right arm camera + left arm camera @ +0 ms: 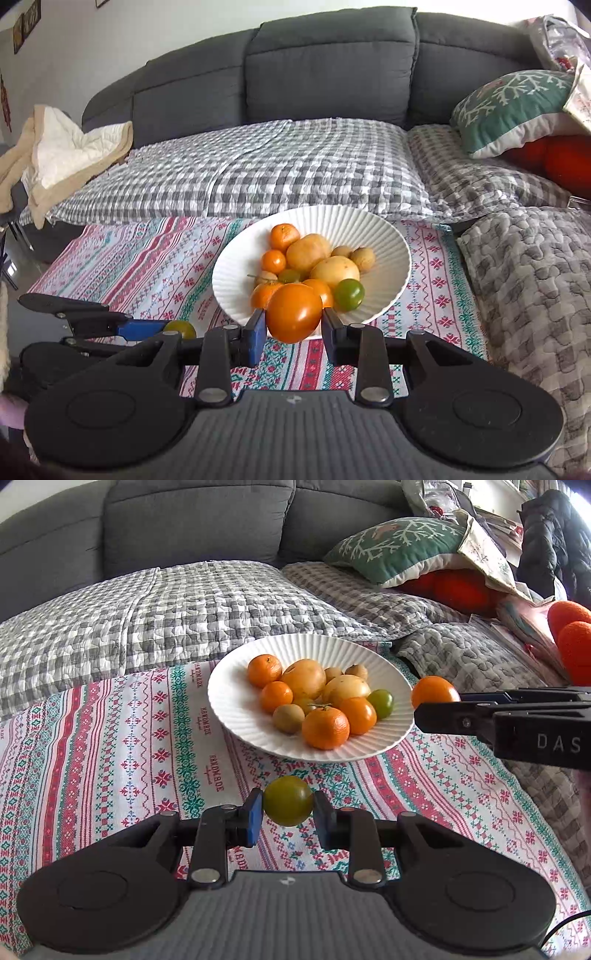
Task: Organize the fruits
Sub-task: 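Carry the green and orange tomatoes into the white plate with both tools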
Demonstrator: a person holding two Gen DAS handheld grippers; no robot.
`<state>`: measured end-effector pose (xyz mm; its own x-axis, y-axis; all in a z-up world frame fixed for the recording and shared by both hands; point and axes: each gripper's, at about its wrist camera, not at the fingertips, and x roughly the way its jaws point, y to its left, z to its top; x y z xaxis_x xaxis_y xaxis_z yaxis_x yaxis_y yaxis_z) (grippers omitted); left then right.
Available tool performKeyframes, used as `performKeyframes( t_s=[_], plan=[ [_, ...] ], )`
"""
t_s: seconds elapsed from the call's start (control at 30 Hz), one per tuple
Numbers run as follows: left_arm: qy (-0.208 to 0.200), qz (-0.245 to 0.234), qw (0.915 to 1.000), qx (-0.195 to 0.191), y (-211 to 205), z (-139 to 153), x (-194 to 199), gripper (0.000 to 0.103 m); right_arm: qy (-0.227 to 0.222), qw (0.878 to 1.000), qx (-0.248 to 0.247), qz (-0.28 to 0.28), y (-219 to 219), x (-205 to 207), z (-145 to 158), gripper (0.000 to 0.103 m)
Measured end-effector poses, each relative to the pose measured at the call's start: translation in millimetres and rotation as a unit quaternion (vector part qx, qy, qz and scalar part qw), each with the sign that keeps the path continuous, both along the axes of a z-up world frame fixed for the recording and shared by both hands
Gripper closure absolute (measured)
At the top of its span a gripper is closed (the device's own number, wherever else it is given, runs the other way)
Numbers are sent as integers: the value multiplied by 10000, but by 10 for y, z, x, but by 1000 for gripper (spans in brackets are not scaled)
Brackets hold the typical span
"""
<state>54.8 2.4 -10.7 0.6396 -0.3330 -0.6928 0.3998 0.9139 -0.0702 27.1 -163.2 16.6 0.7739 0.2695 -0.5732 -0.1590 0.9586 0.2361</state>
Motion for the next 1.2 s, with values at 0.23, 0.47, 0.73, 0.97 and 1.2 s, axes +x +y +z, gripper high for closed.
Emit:
performKeyframes(
  t_s=[0.23,0.47,0.73,0.97,1.2],
  plan=[
    [-56,91,9998,-167,-41,87,201,80,7,9997,99,-211,-142,114,-25,74],
    [-4,244,9993,-272,-38,103,539,80,41,9991,198,-375,-274,317,-88,74],
    [109,297,9989,-343,-79,-16,768,80,101,9977,292,-610,-412,571,-209,74],
    [101,291,9989,-361,-97,-73,841,80,94,9975,404,-570,-444,695,-273,74],
    [1,276,9991,-325,-107,-55,864,79,118,9978,349,-549,-412,721,-305,73]
  ],
)
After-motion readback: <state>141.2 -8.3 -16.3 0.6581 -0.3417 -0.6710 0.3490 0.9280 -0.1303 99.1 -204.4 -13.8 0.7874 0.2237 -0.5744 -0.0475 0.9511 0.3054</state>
